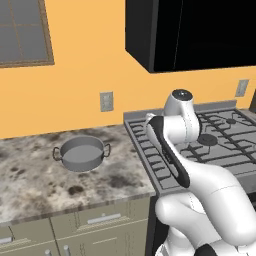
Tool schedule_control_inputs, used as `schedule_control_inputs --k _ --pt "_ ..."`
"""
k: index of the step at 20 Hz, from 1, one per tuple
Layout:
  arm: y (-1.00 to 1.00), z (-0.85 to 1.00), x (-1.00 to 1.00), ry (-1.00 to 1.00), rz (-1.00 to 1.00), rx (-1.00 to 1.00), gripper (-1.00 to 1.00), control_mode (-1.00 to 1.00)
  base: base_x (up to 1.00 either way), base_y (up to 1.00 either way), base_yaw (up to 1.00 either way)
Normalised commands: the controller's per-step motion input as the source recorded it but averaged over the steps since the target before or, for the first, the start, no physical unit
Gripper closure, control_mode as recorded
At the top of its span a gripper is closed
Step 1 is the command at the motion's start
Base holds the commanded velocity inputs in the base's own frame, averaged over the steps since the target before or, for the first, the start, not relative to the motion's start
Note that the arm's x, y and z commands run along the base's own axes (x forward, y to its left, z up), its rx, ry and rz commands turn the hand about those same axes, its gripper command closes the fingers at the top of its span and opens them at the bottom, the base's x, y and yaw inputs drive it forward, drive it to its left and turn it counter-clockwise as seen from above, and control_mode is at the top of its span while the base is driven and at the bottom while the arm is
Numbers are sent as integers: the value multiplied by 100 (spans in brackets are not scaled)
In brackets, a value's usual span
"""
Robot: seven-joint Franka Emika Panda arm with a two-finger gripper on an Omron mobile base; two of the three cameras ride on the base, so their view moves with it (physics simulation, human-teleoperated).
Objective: Turn on the sink faucet. Then move the garlic from the counter to the sink. Turn off the sink. Move the vegetable from the sink to the pot next to the stove. Finally move the pot to the center burner.
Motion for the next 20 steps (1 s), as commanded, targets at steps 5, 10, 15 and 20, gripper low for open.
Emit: schedule_control_inputs --k 5,10,15,20 --pt "0 0 0 0 0 0 100 100 2 1 -1" --pt "14 0 0 -1 0 -1 100 -100 0 0 0" --pt "83 -1 28 0 3 -10 100 -100 0 0 0" --pt "98 0 48 0 3 -11 100 -100 0 0 0"
